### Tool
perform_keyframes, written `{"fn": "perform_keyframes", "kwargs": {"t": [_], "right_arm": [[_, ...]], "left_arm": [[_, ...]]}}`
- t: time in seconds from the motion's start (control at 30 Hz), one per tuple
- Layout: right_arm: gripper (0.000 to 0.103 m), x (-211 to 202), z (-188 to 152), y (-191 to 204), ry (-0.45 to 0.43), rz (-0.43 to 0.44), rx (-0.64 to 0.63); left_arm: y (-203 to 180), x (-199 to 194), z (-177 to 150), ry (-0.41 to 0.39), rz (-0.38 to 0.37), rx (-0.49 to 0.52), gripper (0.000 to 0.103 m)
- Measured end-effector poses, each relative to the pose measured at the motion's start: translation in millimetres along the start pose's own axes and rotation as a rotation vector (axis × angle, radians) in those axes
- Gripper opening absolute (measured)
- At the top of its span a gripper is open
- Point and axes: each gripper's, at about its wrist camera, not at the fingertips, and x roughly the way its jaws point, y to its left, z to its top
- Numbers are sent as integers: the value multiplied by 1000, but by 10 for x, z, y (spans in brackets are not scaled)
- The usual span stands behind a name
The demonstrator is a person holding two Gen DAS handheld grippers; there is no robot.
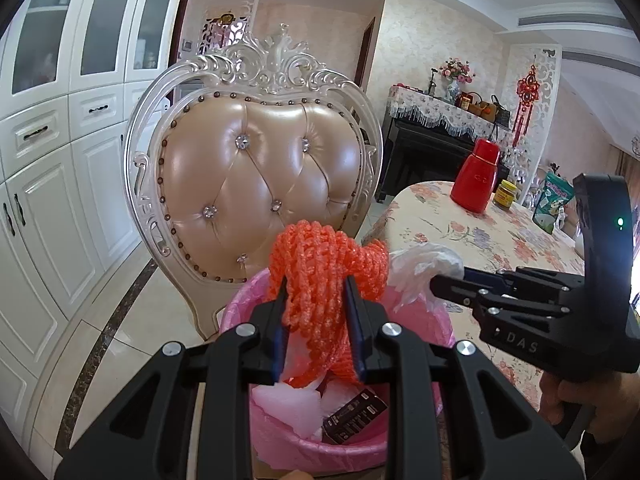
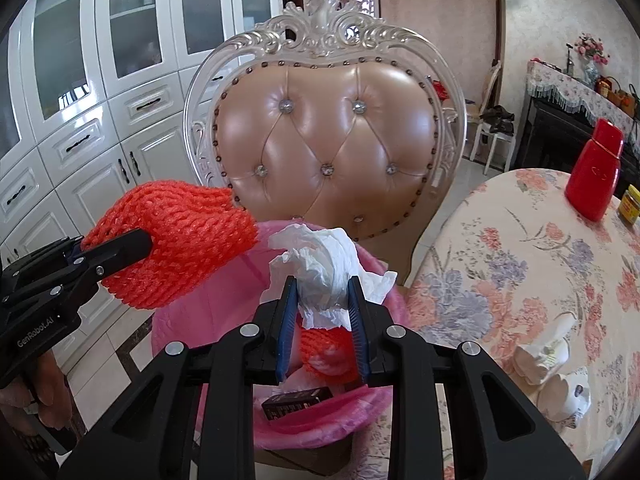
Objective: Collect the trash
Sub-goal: 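Open both tools to drop the net and tissue into the bin, then move both tools back over the remaining trash on the table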
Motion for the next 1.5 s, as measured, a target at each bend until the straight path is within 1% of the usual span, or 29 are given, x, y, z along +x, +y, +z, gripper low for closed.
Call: {"fn": "perform_keyframes", "kwargs": {"t": [0.23, 0.27, 0.3, 0.33, 0.37, 0.4, 0.7, 1.0, 1.2, 1.5], "right_arm": [[26, 83, 21, 93, 16, 17, -20], [27, 87, 25, 96, 17, 19, -21], [29, 96, 29, 92, 20, 18, -19], [43, 101, 32, 85, 20, 15, -16], [55, 96, 27, 76, 16, 8, -13], [59, 90, 19, 66, 14, 6, -13], [59, 39, -47, -107, 23, -17, 14], [60, -176, -179, -362, 4, -58, 49], [62, -395, -327, -627, -11, -104, 87], [63, -772, -579, -1056, -32, -180, 141]], "left_arm": [[2, -1, 23, -4, -1, -1, 25], [2, 1, 28, -5, -5, -2, 25], [4, 3, 28, -4, -9, -3, 27], [5, 10, 34, -3, -14, -6, 31], [11, 18, 37, -3, -17, -9, 43], [18, 27, 39, -3, -11, -14, 52], [11, 63, 20, 5, -12, -19, 53], [-150, 65, 32, 4, -32, 1, 53], [-367, 94, 18, 9, -59, 29, 53], [-821, 152, -19, 19, -119, 70, 55]]}}
